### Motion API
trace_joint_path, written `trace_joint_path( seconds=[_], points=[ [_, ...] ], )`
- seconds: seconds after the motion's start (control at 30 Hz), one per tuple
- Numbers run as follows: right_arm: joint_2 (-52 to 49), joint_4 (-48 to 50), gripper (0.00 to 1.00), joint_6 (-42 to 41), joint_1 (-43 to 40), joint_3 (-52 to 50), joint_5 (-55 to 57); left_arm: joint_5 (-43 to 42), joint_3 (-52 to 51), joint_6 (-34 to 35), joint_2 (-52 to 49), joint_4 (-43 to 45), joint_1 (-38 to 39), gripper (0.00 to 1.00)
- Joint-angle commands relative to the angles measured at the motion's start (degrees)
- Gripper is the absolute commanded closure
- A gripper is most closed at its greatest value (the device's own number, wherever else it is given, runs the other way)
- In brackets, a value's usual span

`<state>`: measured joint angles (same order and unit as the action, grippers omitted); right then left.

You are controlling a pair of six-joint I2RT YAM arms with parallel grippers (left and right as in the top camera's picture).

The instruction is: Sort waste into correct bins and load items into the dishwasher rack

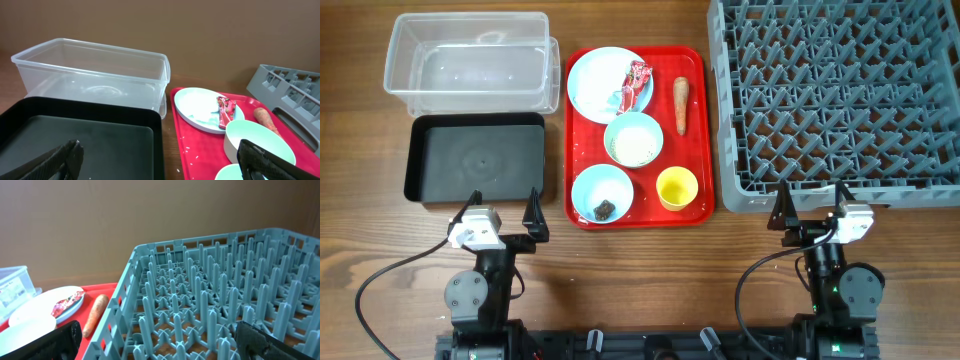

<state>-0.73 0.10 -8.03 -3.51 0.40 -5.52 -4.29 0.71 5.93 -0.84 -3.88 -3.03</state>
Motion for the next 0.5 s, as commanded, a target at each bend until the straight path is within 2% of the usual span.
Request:
trace_joint_path(
  seconds=[0.0,0.03,0.1,0.17,0.23,0.3,0.43,0.47],
  points=[
    [0.5,0.3,0.0,-7.7,0.3,-0.1,0.1,0.9,-0.4,0.6,0.5,0.1,0.3,0.0],
    [0.5,0.3,0.0,-9.4,0.3,-0.1,0.1,0.9,-0.4,0.6,0.5,0.3,0.3,0.0],
    [0.5,0.3,0.0,-19.8,0.3,-0.1,0.4,1.2,-0.3,0.6,0.5,0.8,0.3,0.0],
    [0.5,0.5,0.0,-20.2,0.3,-0.1,0.3,1.2,-0.3,0.6,0.5,1.7,0.3,0.0],
    [0.5,4.0,0.0,-13.1,0.3,0.0,-2.9,0.6,1.1,0.5,0.3,1.9,0.3,0.0],
    [0.1,7.3,0.0,-9.3,0.3,1.8,-4.2,-0.2,4.2,0.5,-1.6,1.9,0.3,0.0],
    [-6.1,8.4,0.0,-7.1,0.3,8.5,-5.3,-4.3,15.7,-4.2,-15.0,1.9,0.3,0.0],
    [-10.6,8.4,0.0,-3.3,0.3,12.0,-6.6,-5.4,21.8,-4.2,-22.6,1.9,0.3,0.0]
  ],
)
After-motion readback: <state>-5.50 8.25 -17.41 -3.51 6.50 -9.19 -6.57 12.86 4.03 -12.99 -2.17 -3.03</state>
